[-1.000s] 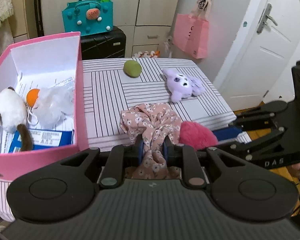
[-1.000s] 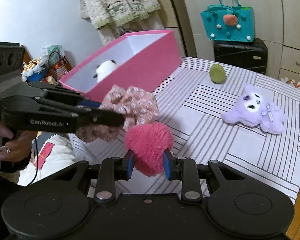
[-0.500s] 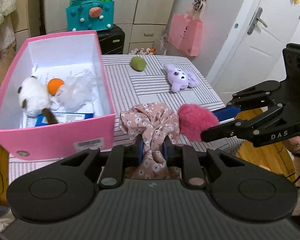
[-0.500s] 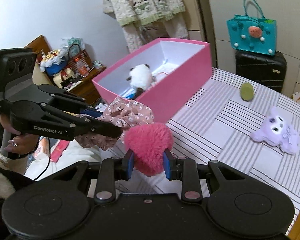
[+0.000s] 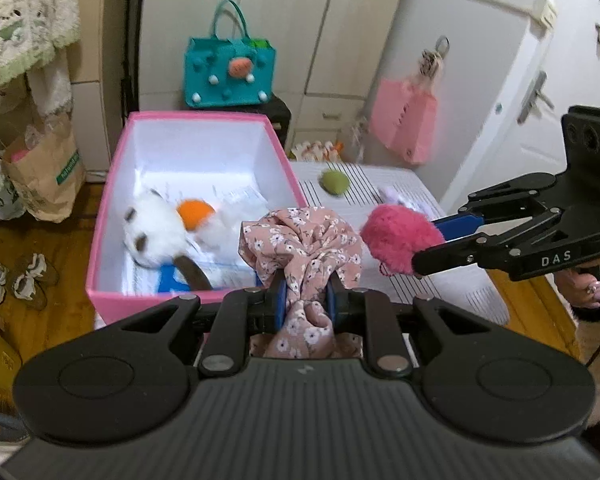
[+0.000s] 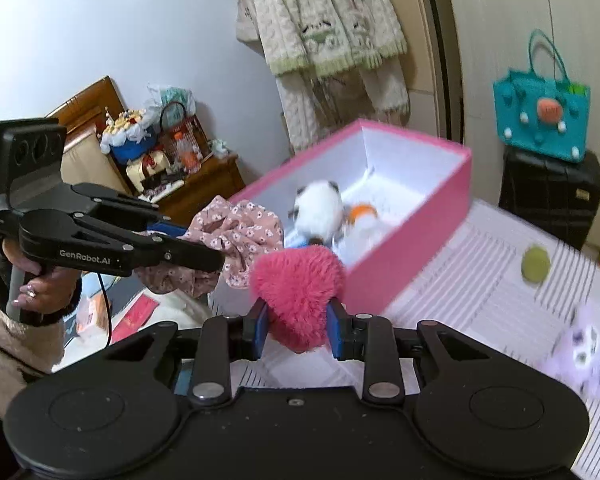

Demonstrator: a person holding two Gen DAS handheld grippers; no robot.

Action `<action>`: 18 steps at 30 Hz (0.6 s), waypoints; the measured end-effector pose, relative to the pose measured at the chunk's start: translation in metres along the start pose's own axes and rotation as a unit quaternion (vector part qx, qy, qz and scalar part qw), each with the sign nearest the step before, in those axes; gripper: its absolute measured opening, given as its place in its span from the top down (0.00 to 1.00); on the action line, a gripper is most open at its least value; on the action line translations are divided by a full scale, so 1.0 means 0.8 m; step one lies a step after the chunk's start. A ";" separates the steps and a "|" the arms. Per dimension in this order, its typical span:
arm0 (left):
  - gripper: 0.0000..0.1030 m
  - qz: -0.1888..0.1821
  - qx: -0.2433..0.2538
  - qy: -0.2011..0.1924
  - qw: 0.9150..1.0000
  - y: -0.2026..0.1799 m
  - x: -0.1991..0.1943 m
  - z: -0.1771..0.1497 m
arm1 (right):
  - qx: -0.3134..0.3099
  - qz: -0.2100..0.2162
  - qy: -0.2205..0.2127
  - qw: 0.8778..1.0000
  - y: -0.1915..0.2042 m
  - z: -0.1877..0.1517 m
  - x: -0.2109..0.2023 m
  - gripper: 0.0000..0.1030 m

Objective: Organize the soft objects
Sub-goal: 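Carry the floral cloth with the left tool while the right tool carries the pom-pom over the box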

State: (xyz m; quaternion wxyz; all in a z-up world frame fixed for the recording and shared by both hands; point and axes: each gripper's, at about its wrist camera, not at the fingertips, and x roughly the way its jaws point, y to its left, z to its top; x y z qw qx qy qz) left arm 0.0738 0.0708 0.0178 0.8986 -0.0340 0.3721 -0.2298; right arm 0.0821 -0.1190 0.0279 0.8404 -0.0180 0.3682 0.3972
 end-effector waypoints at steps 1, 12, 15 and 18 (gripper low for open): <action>0.82 0.001 -0.003 -0.006 1.000 0.005 -0.001 0.004 | -0.006 -0.003 -0.005 1.000 0.002 0.009 0.002 0.66; 0.82 0.028 -0.038 -0.070 0.996 0.067 0.038 0.075 | -0.112 -0.088 -0.044 0.989 -0.005 0.098 0.074 0.66; 0.82 0.054 -0.046 -0.074 0.995 0.081 0.063 0.098 | -0.138 -0.117 -0.034 0.983 -0.019 0.114 0.099 0.66; 0.82 0.094 -0.042 -0.072 0.992 0.095 0.093 0.117 | -0.150 -0.127 -0.009 0.980 -0.028 0.130 0.132 0.66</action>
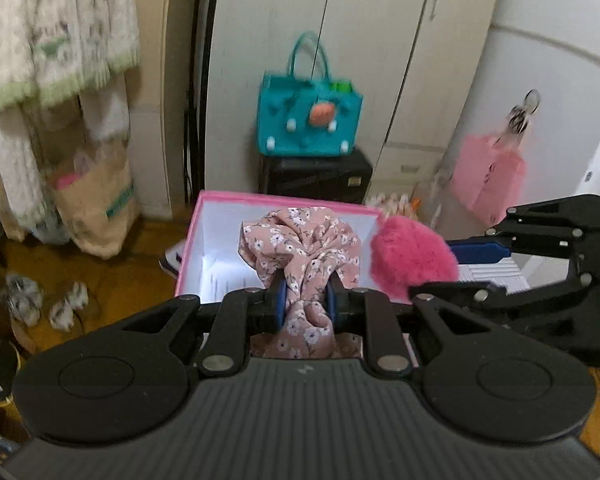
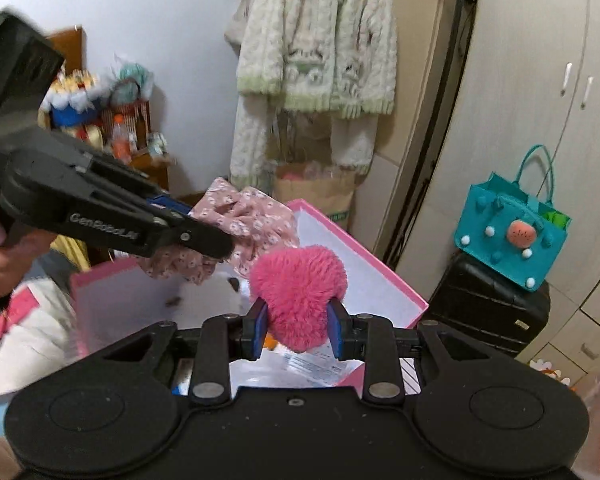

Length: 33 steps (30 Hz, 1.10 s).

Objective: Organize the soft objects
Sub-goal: 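Carry the floral cloth with the left tool while the right tool carries the pom-pom over the box, then open the left tool inside the box while the right tool releases the pom-pom ball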

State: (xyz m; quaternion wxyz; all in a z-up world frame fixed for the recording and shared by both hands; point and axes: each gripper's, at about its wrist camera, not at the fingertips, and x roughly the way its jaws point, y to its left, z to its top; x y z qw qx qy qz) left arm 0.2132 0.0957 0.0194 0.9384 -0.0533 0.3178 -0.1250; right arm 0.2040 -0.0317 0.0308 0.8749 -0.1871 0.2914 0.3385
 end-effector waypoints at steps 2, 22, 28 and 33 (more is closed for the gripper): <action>0.82 -0.004 -0.013 0.027 1.000 0.009 0.028 0.010 | -0.021 0.000 0.014 1.000 0.002 0.003 0.023 0.66; 0.79 0.049 0.039 0.110 0.992 0.010 0.158 0.019 | -0.056 0.004 0.104 0.993 -0.015 0.000 0.145 0.64; 0.70 0.052 0.032 0.097 0.993 0.017 0.160 0.024 | -0.044 -0.013 0.100 0.994 -0.018 -0.002 0.150 0.59; 0.64 0.069 0.056 0.075 0.993 0.015 0.137 0.025 | -0.013 -0.010 0.073 0.997 -0.017 -0.007 0.120 0.57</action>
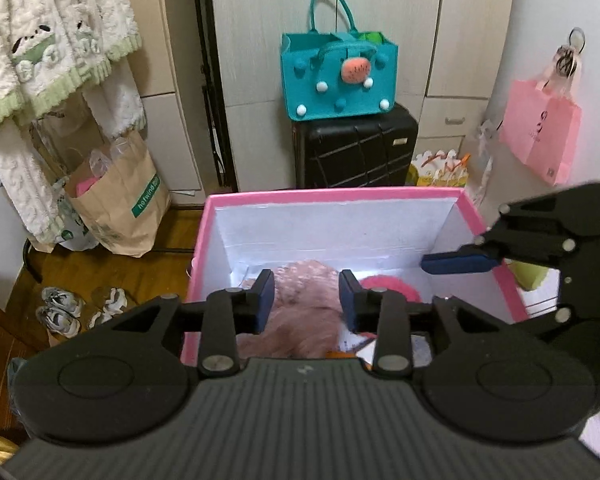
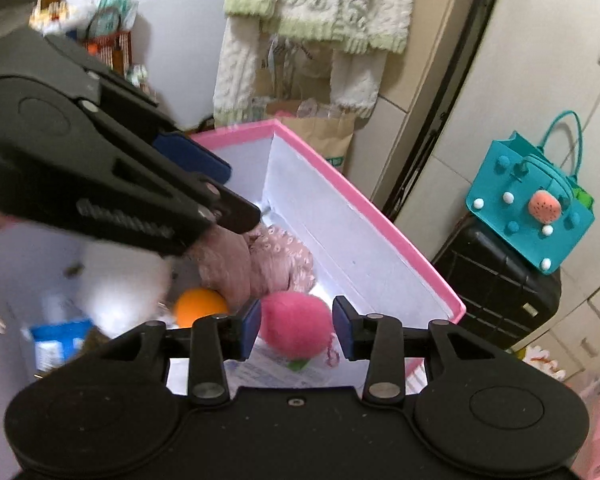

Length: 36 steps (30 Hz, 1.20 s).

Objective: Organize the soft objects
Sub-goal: 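Open the left tool inside the box while the right tool releases the pom-pom ball, then lift both open tools out of the box toward the purple plush toy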

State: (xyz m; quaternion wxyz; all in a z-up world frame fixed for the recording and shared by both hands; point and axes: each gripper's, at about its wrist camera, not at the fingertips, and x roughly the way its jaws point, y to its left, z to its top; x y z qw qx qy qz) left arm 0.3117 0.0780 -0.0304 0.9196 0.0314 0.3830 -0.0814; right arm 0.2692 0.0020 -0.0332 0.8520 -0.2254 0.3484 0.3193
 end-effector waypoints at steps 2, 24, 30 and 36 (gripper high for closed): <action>0.62 -0.007 -0.008 -0.005 1.000 0.008 -0.016 0.001 | 0.027 0.009 -0.014 1.000 -0.002 -0.005 -0.020 0.57; 0.51 -0.105 0.020 -0.001 0.994 -0.029 -0.188 -0.039 | 0.118 0.068 -0.066 0.989 0.055 -0.076 -0.225 0.52; 0.47 -0.104 0.053 0.003 0.993 -0.056 -0.228 -0.056 | 0.119 0.064 -0.064 0.989 0.075 -0.105 -0.271 0.51; 0.45 -0.105 0.099 0.018 0.989 -0.093 -0.256 -0.071 | 0.106 0.052 -0.064 0.991 0.091 -0.126 -0.307 0.41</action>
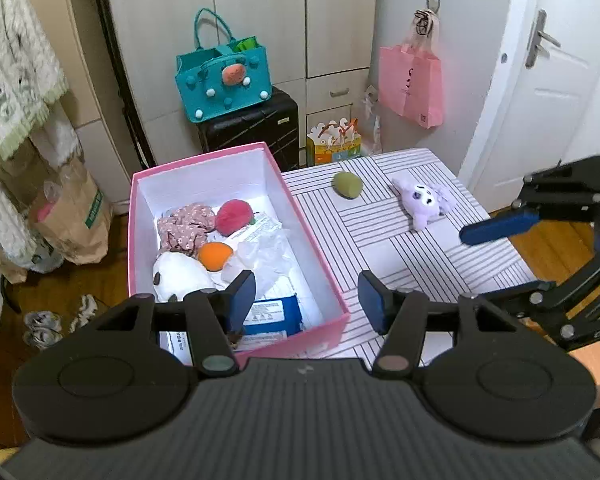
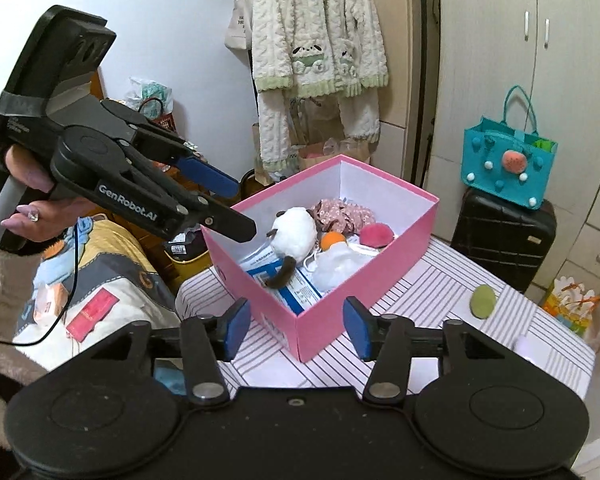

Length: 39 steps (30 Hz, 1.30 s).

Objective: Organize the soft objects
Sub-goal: 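Lift both open tools out of the box toward the purple plush toy, then lower the left tool onto the purple plush toy and close on it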

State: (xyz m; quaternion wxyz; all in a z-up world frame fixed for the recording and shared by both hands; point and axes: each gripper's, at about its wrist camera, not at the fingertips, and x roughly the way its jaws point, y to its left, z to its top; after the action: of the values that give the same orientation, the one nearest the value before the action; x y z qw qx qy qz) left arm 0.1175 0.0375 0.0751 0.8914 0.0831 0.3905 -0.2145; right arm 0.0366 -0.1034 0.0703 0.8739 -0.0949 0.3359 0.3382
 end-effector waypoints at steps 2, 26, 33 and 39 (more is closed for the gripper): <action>0.43 0.006 0.012 -0.002 1.000 -0.016 -0.006 -0.005 | -0.011 -0.009 -0.003 1.000 0.008 -0.009 -0.013 0.35; 0.38 -0.090 0.118 0.072 0.986 -0.152 0.061 -0.024 | 0.035 -0.062 0.026 0.997 -0.053 -0.115 -0.040 0.21; 0.35 -0.104 0.110 0.080 0.985 -0.162 0.110 -0.014 | 0.049 -0.091 0.027 0.994 -0.101 -0.137 -0.019 0.19; 0.33 -0.116 0.076 0.060 0.989 -0.160 0.148 -0.006 | 0.020 -0.111 -0.018 0.993 -0.131 -0.160 0.006 0.18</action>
State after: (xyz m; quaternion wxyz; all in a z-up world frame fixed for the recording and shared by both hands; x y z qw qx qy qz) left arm 0.1281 -0.1130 -0.0121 0.8267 0.1174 0.4330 -0.3396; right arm 0.0408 -0.2298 -0.0360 0.9137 -0.1082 0.3143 0.2337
